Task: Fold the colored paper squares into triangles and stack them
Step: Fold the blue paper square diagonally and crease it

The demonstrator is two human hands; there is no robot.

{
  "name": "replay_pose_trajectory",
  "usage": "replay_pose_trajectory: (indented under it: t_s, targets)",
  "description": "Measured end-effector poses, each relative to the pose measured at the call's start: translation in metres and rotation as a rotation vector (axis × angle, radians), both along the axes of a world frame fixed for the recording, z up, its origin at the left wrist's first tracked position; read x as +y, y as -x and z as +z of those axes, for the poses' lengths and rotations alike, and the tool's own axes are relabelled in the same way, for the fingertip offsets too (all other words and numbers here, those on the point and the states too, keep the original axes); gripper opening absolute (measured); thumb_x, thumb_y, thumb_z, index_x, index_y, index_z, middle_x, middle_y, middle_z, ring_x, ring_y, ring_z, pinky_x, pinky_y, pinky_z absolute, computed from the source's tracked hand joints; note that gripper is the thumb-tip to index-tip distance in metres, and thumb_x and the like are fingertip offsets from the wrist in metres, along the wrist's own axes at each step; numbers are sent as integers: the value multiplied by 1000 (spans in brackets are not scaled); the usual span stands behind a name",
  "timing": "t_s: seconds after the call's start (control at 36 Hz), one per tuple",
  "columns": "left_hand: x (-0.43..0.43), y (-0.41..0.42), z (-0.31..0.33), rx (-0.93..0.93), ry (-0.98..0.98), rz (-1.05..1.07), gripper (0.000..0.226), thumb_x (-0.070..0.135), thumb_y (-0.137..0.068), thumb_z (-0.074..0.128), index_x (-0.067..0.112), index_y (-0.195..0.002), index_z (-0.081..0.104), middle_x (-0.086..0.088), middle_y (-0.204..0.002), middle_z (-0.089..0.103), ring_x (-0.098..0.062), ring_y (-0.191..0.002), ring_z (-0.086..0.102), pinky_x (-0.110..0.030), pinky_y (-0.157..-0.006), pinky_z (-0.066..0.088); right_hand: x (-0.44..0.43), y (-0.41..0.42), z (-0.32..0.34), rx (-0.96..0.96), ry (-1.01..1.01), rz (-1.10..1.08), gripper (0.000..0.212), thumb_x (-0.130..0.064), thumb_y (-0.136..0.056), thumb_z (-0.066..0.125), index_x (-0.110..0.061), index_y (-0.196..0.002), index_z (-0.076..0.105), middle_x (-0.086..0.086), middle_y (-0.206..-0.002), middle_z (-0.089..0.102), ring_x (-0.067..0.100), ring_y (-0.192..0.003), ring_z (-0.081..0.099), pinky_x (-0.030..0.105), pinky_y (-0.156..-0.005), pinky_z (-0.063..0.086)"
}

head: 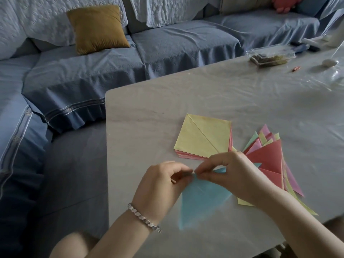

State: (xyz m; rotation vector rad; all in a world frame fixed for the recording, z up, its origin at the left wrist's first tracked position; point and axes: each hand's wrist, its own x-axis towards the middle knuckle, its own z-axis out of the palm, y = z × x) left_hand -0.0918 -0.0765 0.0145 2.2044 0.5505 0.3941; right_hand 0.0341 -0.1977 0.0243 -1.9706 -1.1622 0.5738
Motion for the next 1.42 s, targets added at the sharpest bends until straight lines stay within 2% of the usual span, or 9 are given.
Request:
replay_pose_trajectory:
  t_s: [0.14, 0.25, 0.47, 0.53, 0.86, 0.94, 1.03, 1.19, 1.42]
  targets:
    - [3, -4, -17, -3, 397, 257, 20, 5, -75, 70, 21, -63, 70, 9, -53, 66, -4, -50, 61, -17, -55, 50, 12, -4, -14, -533, -72, -71, 8, -26, -75, 70, -23, -81, 74, -12, -86, 69, 12, -87, 65, 30, -86, 48]
    - [16, -7, -49, -24, 647, 535, 7, -1, -77, 68, 5, -73, 70, -3, -60, 69, -12, -52, 65, -22, -50, 54, 20, 5, -42, -544, -54, -34, 26, -26, -74, 63, -21, -97, 72, -1, -109, 69, 22, -105, 63, 40, -90, 45]
    - [29, -8, -96, 221, 241, 509, 8, 10, -78, 67, 16, -82, 71, 5, -73, 67, -12, -71, 62, -21, -67, 45, 7, 33, -108, -473, 283, 251, 35, -28, -84, 41, -20, -104, 68, -7, -115, 63, 9, -113, 56, 25, -91, 45]
    - [30, -7, -98, 244, 171, 487, 8, 10, -78, 67, 16, -81, 71, 7, -72, 65, -11, -73, 62, -20, -67, 45, 1, 33, -119, -539, 334, 197, 43, -35, -75, 35, -22, -87, 74, -11, -102, 68, 4, -98, 64, 22, -77, 52]
    - [30, -3, -106, 193, 175, 487, 8, 10, -79, 67, 16, -78, 72, 19, -65, 61, 2, -66, 59, -5, -55, 39, 37, -12, -133, -771, 368, -12, 48, -29, -46, 89, -5, -84, 74, 5, -95, 71, 23, -100, 66, 32, -73, 55]
    - [30, -3, -106, 179, 179, 484, 5, 13, -79, 68, 16, -78, 73, 19, -64, 60, 5, -65, 58, -4, -54, 39, 52, -26, -125, -709, 452, 24, 54, -28, -87, 61, 2, -130, 48, 11, -141, 44, 24, -137, 31, 36, -107, 31]
    - [31, -2, -106, 165, 181, 495, 4, 13, -78, 70, 13, -80, 73, 13, -64, 61, -2, -63, 58, -3, -53, 38, 63, -39, -121, -637, 500, 69, 47, -24, -101, 25, -11, -146, 20, -2, -156, 13, 17, -144, -1, 31, -114, 8]
    - [30, -3, -106, 165, 175, 501, 5, 12, -78, 70, 9, -81, 72, 3, -67, 63, -9, -63, 56, -5, -53, 35, 75, -59, -117, -578, 530, 96, 47, -29, -101, 30, -17, -145, 23, -9, -155, 12, 15, -144, -2, 30, -112, 11]
    - [32, -3, -110, 164, 181, 501, 4, 12, -78, 70, 15, -78, 73, 17, -63, 61, -2, -66, 61, -4, -54, 40, 44, -60, -116, -508, 566, 253, 84, -59, -86, 46, -19, -149, 7, -8, -156, -5, 14, -141, -18, 37, -115, -6]
